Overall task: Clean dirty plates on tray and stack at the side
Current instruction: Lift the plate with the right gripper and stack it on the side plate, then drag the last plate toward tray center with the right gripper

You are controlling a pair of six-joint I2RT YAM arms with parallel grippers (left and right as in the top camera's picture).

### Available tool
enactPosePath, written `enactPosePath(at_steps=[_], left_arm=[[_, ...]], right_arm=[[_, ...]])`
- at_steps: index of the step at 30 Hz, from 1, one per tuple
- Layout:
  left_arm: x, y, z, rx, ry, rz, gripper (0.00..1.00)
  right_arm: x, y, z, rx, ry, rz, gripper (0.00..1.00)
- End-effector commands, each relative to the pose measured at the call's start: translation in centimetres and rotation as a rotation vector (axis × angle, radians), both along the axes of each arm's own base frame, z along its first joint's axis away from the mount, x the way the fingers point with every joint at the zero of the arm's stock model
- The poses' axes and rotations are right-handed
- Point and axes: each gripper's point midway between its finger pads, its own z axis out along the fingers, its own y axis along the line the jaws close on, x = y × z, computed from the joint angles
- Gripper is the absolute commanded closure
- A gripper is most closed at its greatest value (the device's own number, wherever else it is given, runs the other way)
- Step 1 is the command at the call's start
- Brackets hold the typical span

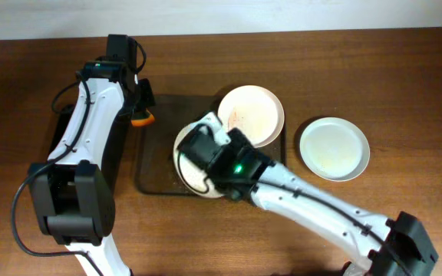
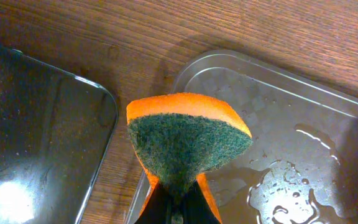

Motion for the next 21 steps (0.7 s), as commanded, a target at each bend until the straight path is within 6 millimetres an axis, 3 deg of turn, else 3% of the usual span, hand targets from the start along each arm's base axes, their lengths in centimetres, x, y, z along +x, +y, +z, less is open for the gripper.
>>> enactPosePath(at_steps=[1,2,3,5,8,10,14,15,18,19,21], left_arm=[[-0.3,0.3,-0.1,0.005,0.009,-0.019,1.00],[-0.3,0.3,-0.1,0.005,0.009,-0.019,1.00],[-0.3,0.3,-0.1,0.004,0.009,-0.018,1.00],[-0.3,0.3,-0.1,0.005,0.011,-0.019,1.00],[-0.3,0.3,-0.2,0.005,0.012,-0.019,1.00],[-0.3,0.3,-0.1,0.005,0.010,-0.019,1.00],[-0.1,0.3,-0.1,0.005,0.001,-0.019,1.00],[-0.1,0.3,-0.1,0.005,0.000,-0.019,1.00],[0.1,0.3,0.0,0.004,-0.006,-0.018,1.00],[0.2,0.3,0.0,0.004,-0.011,-0.018,1.00],[0.2,0.3,0.0,0.004,-0.012,-0.018,1.00]], right_arm=[[-0.7,0.9,0.1,0.420,0.307,0.024,0.96],[0.3,-1.0,1.6,0.523,0.332,-0.003,0.96],[1.8,-4.4,2.9,0.591,0.325,-0.077,0.96],[3.2,-11.0,3.3,0.620,0.311,-0.248,0.96],[3.5,-24.4,0.9,0.643,0.310,-0.636,0.96],[2.1,-31.2,-2.1,0.670,0.301,-0.841,0.96],[-0.6,-37.5,-6.5,0.735,0.262,-1.079,0.96],[-1.0,-38.4,-7.5,0.740,0.250,-1.104,0.96],[-1.3,-37.3,-9.9,0.758,0.287,-1.087,0.95],[-1.1,-36.4,-10.5,0.753,0.320,-1.068,0.82],[-0.7,-34.8,-10.9,0.744,0.349,-1.024,0.74]])
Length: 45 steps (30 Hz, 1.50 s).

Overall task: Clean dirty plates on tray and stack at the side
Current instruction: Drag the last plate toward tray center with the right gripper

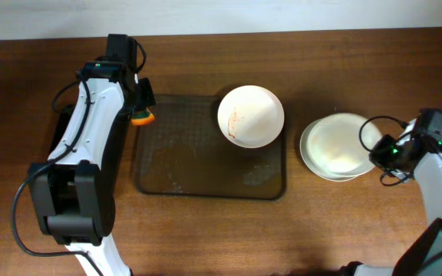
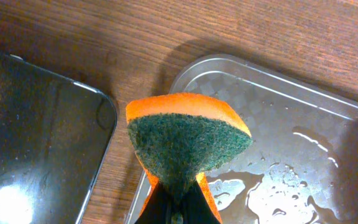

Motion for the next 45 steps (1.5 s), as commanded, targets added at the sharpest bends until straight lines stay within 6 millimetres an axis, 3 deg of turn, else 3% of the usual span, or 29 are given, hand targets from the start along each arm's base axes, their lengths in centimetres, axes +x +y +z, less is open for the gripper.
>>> enactPosePath(at_steps=[1,2,4,5,7,10,12,15,17,21,27,31,32,36,40,41,42,44,45], left_arm=[[-0.1,0.4,-0.1,0.004,0.001,-0.011,1.00],[-0.1,0.4,-0.1,0.004,-0.001,-0.011,1.00],[0.0,0.4,0.0,0.007,-0.003,-0.010,1.00],[0.0,0.4,0.0,0.007,-0.003,-0.010,1.00],[0.2,0.4,0.0,0.007,-0.013,-0.010,1.00],[0.5,0.4,0.2,0.006,-0.026,-0.010,1.00],[0.6,0.4,0.2,0.006,-0.030,-0.010,1.00],[0.7,0.4,0.2,0.005,-0.034,-0.010,1.00],[0.7,0.4,0.2,0.005,-0.033,-0.010,1.00],[0.7,0.3,0.2,0.005,-0.033,-0.011,1.00],[0.7,0.3,0.2,0.007,-0.034,-0.018,1.00],[0.7,0.3,0.2,0.007,-0.034,-0.018,1.00],[0.7,0.3,0.2,0.007,-0.034,-0.018,1.00],[0.7,0.3,0.2,0.007,-0.034,-0.018,1.00],[0.7,0.3,0.2,0.007,-0.032,-0.018,1.00],[0.7,0.3,0.2,0.007,-0.032,-0.018,1.00],[0.7,0.3,0.2,0.007,-0.033,-0.018,1.00],[0.7,0.3,0.2,0.007,-0.032,-0.018,1.00],[0.7,0.3,0.2,0.007,-0.033,-0.018,1.00]], right_arm=[[1.2,3.1,-0.2,0.029,-0.005,0.090,0.66],[2.3,4.2,0.9,0.021,-0.022,0.133,0.60],[4.2,6.6,3.4,0.013,-0.062,0.213,0.59],[5.8,9.7,5.2,0.034,-0.120,0.304,0.59],[7.5,14.4,6.3,0.052,-0.199,0.425,0.60],[9.1,18.1,4.0,0.006,-0.179,0.410,0.59],[10.3,20.5,-0.2,0.016,-0.137,0.428,0.59],[10.8,21.8,-3.6,0.037,-0.098,0.434,0.60],[10.9,23.3,-5.0,0.070,-0.089,0.462,0.67],[10.4,24.8,-5.1,0.073,-0.086,0.496,0.91],[10.9,24.2,-3.9,0.041,-0.065,0.484,0.96],[10.4,25.4,-0.2,0.025,0.001,0.554,0.96],[9.8,25.8,-0.1,0.025,0.027,0.566,0.96],[7.8,27.9,-1.0,0.032,0.084,0.595,0.96],[5.5,32.4,-3.4,0.083,0.158,0.509,0.96],[4.7,33.7,-4.2,0.081,0.179,0.529,0.84],[3.9,34.7,-4.4,0.076,0.185,0.561,0.64],[4.4,35.6,-4.2,0.062,0.136,0.653,0.50],[5.4,35.9,-4.0,0.049,0.085,0.720,0.48]])
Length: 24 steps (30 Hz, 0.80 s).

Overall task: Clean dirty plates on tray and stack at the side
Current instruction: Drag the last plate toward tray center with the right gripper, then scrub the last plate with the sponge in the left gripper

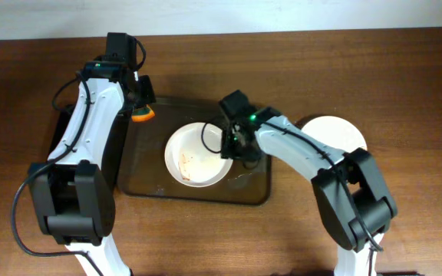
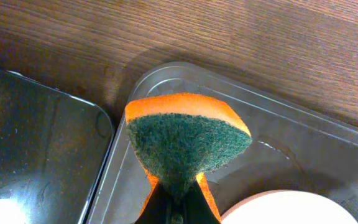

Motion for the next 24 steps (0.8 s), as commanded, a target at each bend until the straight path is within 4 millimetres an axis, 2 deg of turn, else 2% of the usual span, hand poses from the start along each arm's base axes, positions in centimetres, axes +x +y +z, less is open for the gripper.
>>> enactPosePath(at_steps=[1,3,4,5,9,13,15,16,18,21,24], left_arm=[[-0.2,0.4,-0.1,0.006,0.004,-0.007,1.00],[-0.2,0.4,-0.1,0.006,0.004,-0.007,1.00],[-0.3,0.4,-0.3,0.006,0.009,-0.007,1.00],[-0.6,0.4,-0.7,0.007,0.021,-0.007,1.00],[-1.4,0.4,-1.8,0.009,0.055,-0.008,1.00],[-2.5,-0.1,-3.2,-0.012,0.098,-0.035,1.00],[-3.0,-1.3,-3.5,-0.045,0.116,-0.125,1.00],[-3.1,-1.8,-3.5,-0.059,0.116,-0.159,1.00],[-3.2,-2.6,-3.4,-0.082,0.117,-0.197,1.00],[-3.7,-3.9,-3.6,-0.084,0.132,-0.230,1.00],[-4.5,-4.8,-4.6,-0.071,0.153,-0.252,1.00]], right_arm=[[2.2,0.6,0.5,0.005,-0.127,0.166,0.48],[3.4,1.2,-0.1,-0.009,-0.201,0.286,0.55],[3.1,1.2,-1.7,-0.015,-0.169,0.290,0.69],[2.6,1.2,-2.6,-0.014,-0.134,0.276,0.71],[1.9,1.5,-2.6,0.032,-0.067,0.150,0.82],[0.5,2.7,-2.4,0.128,0.034,0.072,0.86],[-0.1,3.1,-2.3,0.161,0.068,0.065,0.86],[-0.3,3.3,-2.2,0.172,0.084,0.045,0.93],[-0.1,3.4,-2.2,0.180,0.091,0.003,0.96],[1.6,3.4,-3.0,0.197,0.062,-0.064,0.96],[2.0,3.4,-3.5,0.230,0.072,-0.068,0.96]])
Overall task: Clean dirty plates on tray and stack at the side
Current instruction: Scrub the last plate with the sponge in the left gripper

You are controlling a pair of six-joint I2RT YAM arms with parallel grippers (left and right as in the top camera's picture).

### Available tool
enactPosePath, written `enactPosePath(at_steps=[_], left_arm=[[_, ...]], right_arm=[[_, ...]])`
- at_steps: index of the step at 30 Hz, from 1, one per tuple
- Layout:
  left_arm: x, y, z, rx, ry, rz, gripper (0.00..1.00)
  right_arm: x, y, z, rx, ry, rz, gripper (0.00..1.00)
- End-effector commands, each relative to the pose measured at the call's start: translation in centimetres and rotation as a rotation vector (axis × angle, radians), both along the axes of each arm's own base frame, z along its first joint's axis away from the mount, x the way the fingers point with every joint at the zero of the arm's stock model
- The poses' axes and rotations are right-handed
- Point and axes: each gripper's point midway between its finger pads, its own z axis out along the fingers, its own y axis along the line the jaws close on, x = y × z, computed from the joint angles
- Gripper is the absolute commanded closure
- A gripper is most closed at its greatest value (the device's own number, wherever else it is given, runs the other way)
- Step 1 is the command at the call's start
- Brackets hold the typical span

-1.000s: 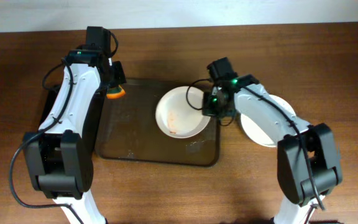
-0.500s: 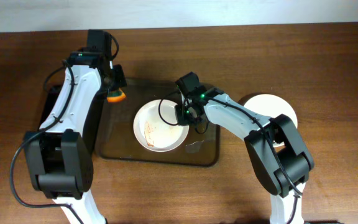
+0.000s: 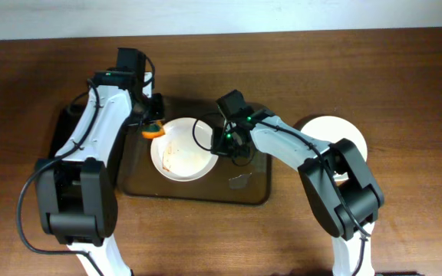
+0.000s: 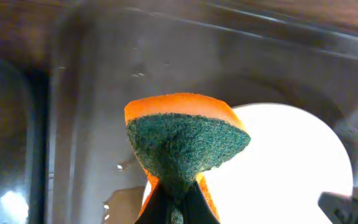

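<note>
A white dirty plate (image 3: pixel 181 149) with reddish smears lies on the dark wet tray (image 3: pixel 252 195). My left gripper (image 3: pixel 153 126) is shut on an orange sponge (image 4: pixel 185 140) with a green scouring face, held just over the plate's (image 4: pixel 284 162) left rim. My right gripper (image 3: pixel 225 142) grips the plate's right rim; a dark tip of it shows at the frame edge (image 4: pixel 347 204) in the left wrist view. A stack of clean white plates (image 3: pixel 342 134) sits on the table to the right, partly hidden by the right arm.
A black bin (image 3: pixel 64 126) stands left of the tray, under the left arm. Water puddles (image 3: pixel 240 180) lie on the tray floor (image 4: pixel 98 87). Bare wooden table (image 3: pixel 405 92) surrounds the tray and stack.
The plate has shifted left on the tray with my right gripper on its rim. My left gripper has come down from the tray's back left corner to the plate's left rim.
My right gripper held a plate over the tray while a second dirty plate lay at the back right. Then it was at the stack on the right. Then it held the remaining plate mid-tray. The sponge waited at the tray's corner, and now meets the plate.
</note>
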Motion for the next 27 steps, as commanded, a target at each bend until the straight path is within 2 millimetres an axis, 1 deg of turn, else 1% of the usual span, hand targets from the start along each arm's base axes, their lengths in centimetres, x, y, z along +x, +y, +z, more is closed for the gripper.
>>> enactPosePath(at_steps=[1,3,6,8,9,10,12,13,14,15,17,18,19,21,23,25,26,27], left_arm=[[-1.3,-1.1,-1.7,0.017,0.025,-0.057,1.00],[-1.8,-0.6,-3.6,0.066,0.027,-0.055,1.00],[-2.8,-0.4,-7.6,0.073,0.001,-0.066,1.00],[-3.4,-0.4,-9.2,0.070,-0.016,-0.079,1.00],[-4.2,-0.4,-10.2,0.071,-0.002,-0.081,1.00],[-4.9,-0.4,-10.6,0.071,0.015,-0.083,1.00],[-6.7,-1.0,-11.3,0.042,0.075,-0.100,1.00],[-8.2,-2.1,-11.6,-0.015,0.130,-0.131,1.00],[-9.9,-3.8,-11.4,-0.102,0.184,-0.197,1.00],[-10.8,-4.8,-11.2,-0.160,0.214,-0.241,1.00],[-13.1,-7.6,-10.2,-0.317,0.255,-0.404,1.00],[-13.9,-8.6,-9.6,-0.378,0.259,-0.472,1.00],[-14.2,-8.9,-9.4,-0.402,0.258,-0.498,1.00],[-12.8,-8.7,-9.7,-0.374,0.214,-0.473,1.00],[-10.3,-7.2,-10.4,-0.279,0.157,-0.340,1.00],[-7.2,-4.3,-11.1,-0.119,0.076,-0.171,1.00],[-5.6,-2.5,-11.2,-0.023,0.020,-0.077,1.00],[-4.6,-1.5,-11.0,0.033,-0.019,-0.023,1.00]], right_arm=[[0.2,-0.8,-1.6,0.005,0.053,-0.044,0.96],[0.2,-0.8,-1.6,0.005,0.051,-0.039,0.96],[0.3,-0.8,-1.5,0.005,0.043,-0.028,0.96],[0.4,-0.7,-1.5,0.006,0.037,-0.022,0.96],[0.4,-0.7,-1.5,0.006,0.037,-0.022,0.96],[0.4,-0.7,-1.5,0.007,0.035,-0.022,0.96],[0.5,-0.7,-1.5,0.008,0.032,-0.022,0.96],[0.5,-0.7,-1.5,0.009,0.029,-0.019,0.96],[0.5,-0.7,-1.5,0.009,0.029,-0.019,0.96],[0.5,-0.7,-1.5,0.009,0.029,-0.019,0.96],[0.5,-0.7,-1.5,0.008,0.027,-0.016,0.96],[0.5,-0.7,-1.5,0.008,0.027,-0.016,0.96],[0.5,-0.7,-1.5,0.008,0.027,-0.016,0.96],[0.5,-0.7,-1.5,0.008,0.027,-0.016,0.96],[0.5,-0.7,-1.5,0.009,0.027,-0.016,0.96],[0.5,-0.7,-1.5,0.008,0.027,-0.016,0.96],[0.5,-0.7,-1.5,0.008,0.027,-0.016,0.96],[0.5,-0.7,-1.5,0.008,0.027,-0.016,0.96]])
